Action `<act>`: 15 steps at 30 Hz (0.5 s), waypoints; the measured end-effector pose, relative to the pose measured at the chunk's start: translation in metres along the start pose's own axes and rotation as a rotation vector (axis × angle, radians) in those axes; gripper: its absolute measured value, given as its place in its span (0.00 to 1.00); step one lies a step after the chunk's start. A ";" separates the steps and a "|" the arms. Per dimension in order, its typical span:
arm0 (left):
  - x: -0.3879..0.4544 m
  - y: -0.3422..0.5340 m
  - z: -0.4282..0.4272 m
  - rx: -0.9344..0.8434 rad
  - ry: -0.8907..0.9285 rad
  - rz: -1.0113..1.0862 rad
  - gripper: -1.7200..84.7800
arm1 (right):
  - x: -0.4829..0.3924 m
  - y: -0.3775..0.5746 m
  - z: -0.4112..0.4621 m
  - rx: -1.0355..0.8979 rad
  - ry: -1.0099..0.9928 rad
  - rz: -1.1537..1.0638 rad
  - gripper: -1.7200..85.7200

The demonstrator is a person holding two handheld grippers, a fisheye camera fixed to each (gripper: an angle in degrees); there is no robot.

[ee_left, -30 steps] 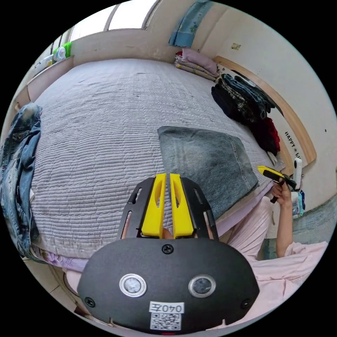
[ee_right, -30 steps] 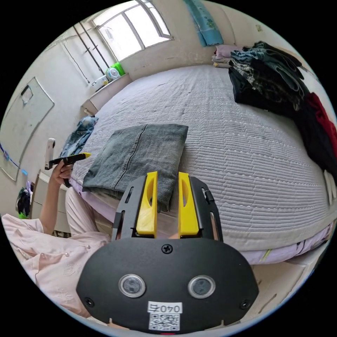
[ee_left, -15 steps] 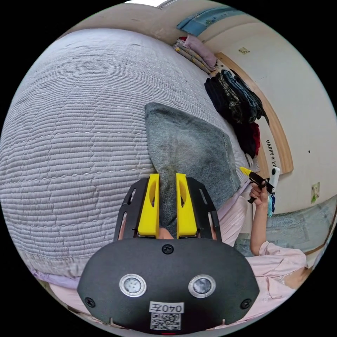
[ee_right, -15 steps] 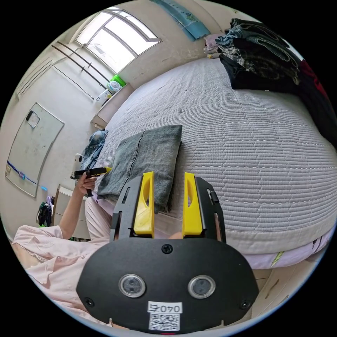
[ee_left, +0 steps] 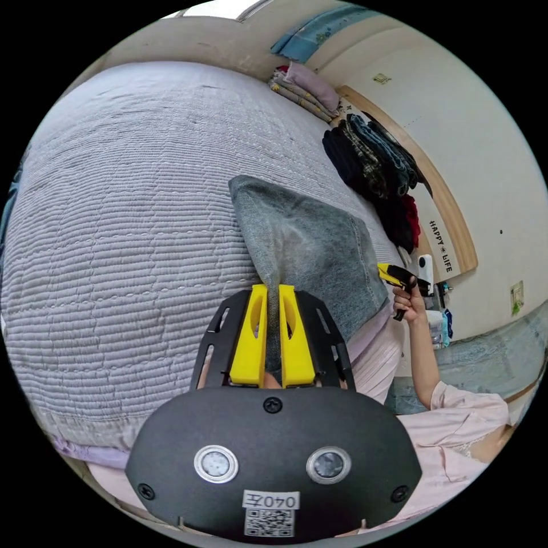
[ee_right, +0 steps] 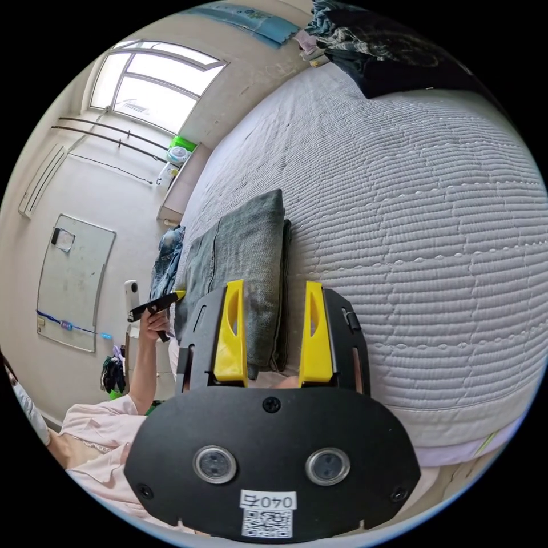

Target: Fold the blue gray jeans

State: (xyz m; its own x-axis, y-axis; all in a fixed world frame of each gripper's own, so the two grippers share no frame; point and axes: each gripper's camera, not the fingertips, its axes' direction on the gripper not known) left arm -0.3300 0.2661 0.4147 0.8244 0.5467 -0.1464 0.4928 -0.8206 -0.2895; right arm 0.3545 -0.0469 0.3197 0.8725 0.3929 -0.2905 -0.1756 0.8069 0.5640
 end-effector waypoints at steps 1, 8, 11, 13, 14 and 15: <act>0.000 0.001 -0.005 0.013 0.013 0.000 0.00 | 0.002 -0.003 0.001 0.000 -0.012 -0.007 0.18; -0.030 0.019 -0.039 0.031 -0.078 -0.042 0.00 | 0.032 -0.017 0.006 0.000 -0.125 -0.010 0.18; -0.039 0.022 -0.038 0.025 -0.071 -0.068 0.01 | 0.045 -0.028 0.026 -0.040 -0.192 -0.006 0.18; -0.035 0.019 -0.034 0.004 -0.103 -0.057 0.01 | 0.053 -0.035 0.041 -0.065 -0.220 0.006 0.18; -0.033 0.016 -0.030 -0.012 -0.126 -0.050 0.01 | 0.059 -0.039 0.051 -0.078 -0.232 0.021 0.18; -0.030 0.013 -0.028 -0.028 -0.149 -0.038 0.01 | 0.062 -0.040 0.055 -0.076 -0.237 0.029 0.18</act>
State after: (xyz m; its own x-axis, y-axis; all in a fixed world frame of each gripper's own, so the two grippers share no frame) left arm -0.3401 0.2343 0.4413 0.7553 0.5948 -0.2753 0.5324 -0.8018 -0.2716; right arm 0.4406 -0.0788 0.3212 0.9475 0.3095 -0.0806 -0.2284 0.8313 0.5068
